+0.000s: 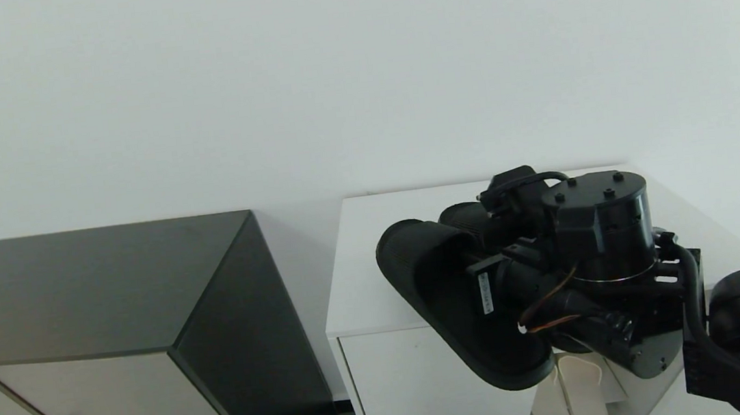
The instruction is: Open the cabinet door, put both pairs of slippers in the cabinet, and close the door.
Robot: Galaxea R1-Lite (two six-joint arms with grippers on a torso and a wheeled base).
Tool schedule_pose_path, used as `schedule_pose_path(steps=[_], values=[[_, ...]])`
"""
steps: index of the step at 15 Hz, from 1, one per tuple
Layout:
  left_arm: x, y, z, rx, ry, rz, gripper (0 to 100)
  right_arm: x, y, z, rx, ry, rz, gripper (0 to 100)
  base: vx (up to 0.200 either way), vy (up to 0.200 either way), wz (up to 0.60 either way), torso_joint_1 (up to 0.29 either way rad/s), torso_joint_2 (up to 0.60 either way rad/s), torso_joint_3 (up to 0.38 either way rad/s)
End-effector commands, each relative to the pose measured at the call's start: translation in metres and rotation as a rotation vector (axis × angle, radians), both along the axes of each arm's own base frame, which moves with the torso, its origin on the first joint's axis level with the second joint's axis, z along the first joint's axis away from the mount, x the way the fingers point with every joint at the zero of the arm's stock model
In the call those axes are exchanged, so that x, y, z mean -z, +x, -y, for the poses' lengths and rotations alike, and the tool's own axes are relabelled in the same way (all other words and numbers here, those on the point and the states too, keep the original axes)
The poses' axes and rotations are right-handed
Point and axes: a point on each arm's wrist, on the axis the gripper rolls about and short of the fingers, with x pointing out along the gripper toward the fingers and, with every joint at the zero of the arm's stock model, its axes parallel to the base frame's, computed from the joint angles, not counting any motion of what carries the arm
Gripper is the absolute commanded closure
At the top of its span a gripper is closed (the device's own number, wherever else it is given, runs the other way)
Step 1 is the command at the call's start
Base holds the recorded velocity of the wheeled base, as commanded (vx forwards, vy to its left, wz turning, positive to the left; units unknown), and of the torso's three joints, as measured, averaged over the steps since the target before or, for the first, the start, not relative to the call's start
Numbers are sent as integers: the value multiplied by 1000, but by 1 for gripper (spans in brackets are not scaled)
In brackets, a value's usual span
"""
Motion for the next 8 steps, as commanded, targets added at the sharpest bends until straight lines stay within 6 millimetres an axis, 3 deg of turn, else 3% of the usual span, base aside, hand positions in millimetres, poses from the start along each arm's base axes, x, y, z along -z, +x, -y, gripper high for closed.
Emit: schedule_pose_path(steps=[1, 8], values=[[0, 0, 0, 0, 1, 0, 100, 0, 0, 0, -1, 0, 0, 100, -200, 0, 0, -2, 2, 2], [0, 0, 0, 0, -1, 0, 100, -1, -5, 0, -6, 12, -2, 100, -200, 0, 0, 4, 4, 4]])
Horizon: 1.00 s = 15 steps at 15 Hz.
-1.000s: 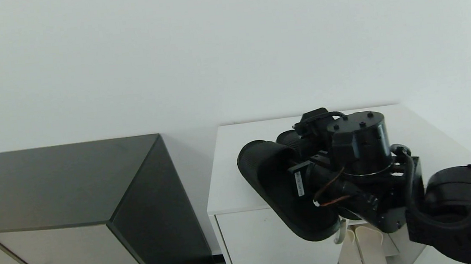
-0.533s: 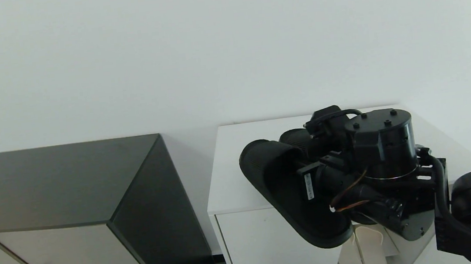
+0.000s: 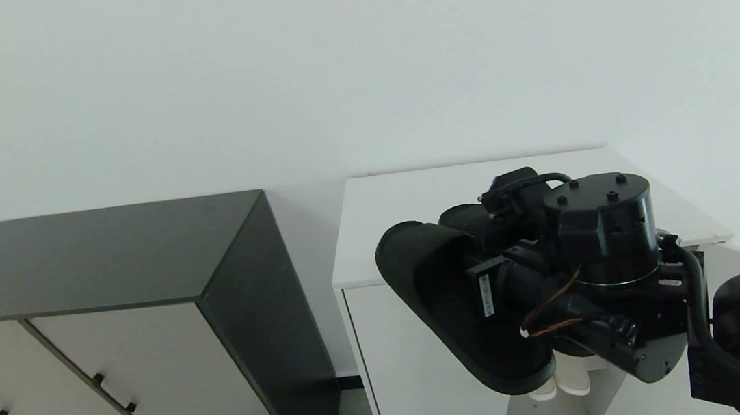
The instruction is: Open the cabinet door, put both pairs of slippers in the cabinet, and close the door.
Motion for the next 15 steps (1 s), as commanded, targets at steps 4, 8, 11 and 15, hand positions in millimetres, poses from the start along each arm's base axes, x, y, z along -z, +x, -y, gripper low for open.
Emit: schedule_pose_path(steps=[4, 8, 11, 15], values=[[0, 0, 0, -1, 0, 1, 100, 0, -2, 0, -4, 2, -1, 100, -150, 0, 0, -2, 2, -1], [0, 0, 0, -1, 0, 1, 100, 4, -5, -1, -15, -7, -9, 100, 0, 0, 0, 0, 0, 0], [0, 0, 0, -1, 0, 1, 100, 4, -7, -2, -20, -9, -11, 100, 0, 0, 0, 0, 0, 0], [0, 0, 0, -1, 0, 0, 100, 4, -10, -2, -28, -9, -10, 100, 0, 0, 0, 0, 0, 0]])
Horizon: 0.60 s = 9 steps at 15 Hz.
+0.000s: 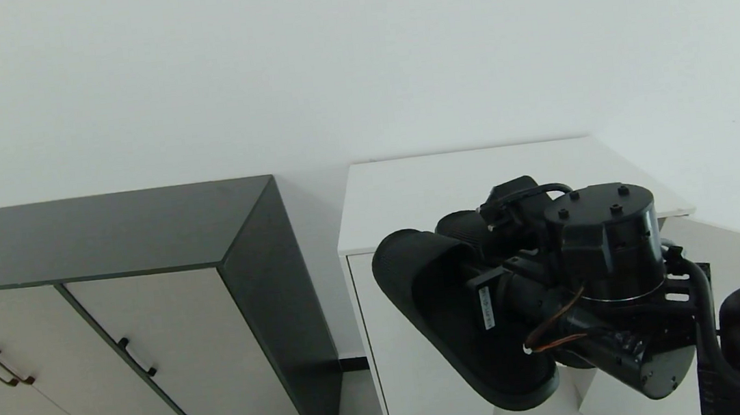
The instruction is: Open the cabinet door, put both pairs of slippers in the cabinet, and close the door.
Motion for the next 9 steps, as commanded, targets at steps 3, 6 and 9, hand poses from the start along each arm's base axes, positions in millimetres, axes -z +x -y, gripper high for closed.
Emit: schedule_pose_path(steps=[3, 6, 9], values=[[0, 0, 0, 0, 0, 0, 100, -2, -8, 5, -15, -4, 3, 100, 0, 0, 0, 0, 0, 0], [0, 0, 0, 0, 0, 1, 100, -8, -19, 12, -36, 4, 12, 100, 0, -67, 0, 1, -1, 2], [0, 0, 0, 0, 0, 0, 100, -3, -24, 11, -53, -17, 4, 100, 0, -200, 0, -4, 6, 1]])
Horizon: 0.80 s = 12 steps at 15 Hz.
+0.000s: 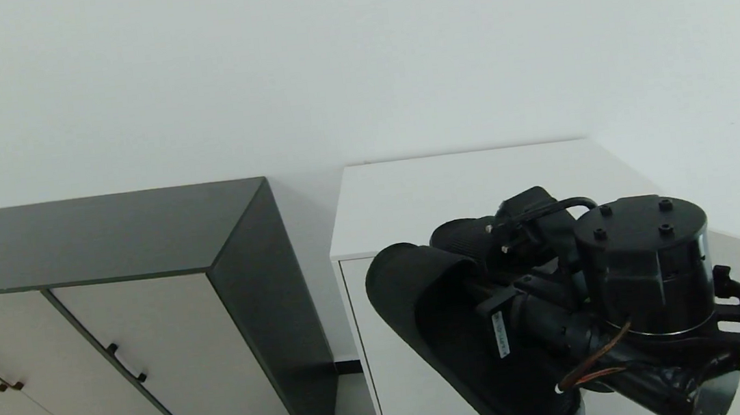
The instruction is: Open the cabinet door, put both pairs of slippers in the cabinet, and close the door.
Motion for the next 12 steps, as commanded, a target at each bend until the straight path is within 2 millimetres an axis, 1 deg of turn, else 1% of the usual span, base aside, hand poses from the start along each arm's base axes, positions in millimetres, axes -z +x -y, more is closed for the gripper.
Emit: schedule_pose_path(steps=[1, 4, 12], values=[[0, 0, 0, 0, 0, 1, 100, 0, -3, 0, -7, -1, 1, 100, 0, -200, 0, 17, 7, 2], [0, 0, 0, 0, -1, 2, 100, -1, -10, 2, -39, 0, -2, 100, 0, -200, 0, 2, 4, 4], [0, 0, 0, 0, 0, 2, 100, 0, -12, 2, -50, 3, -5, 100, 0, -200, 0, 4, 2, 3]])
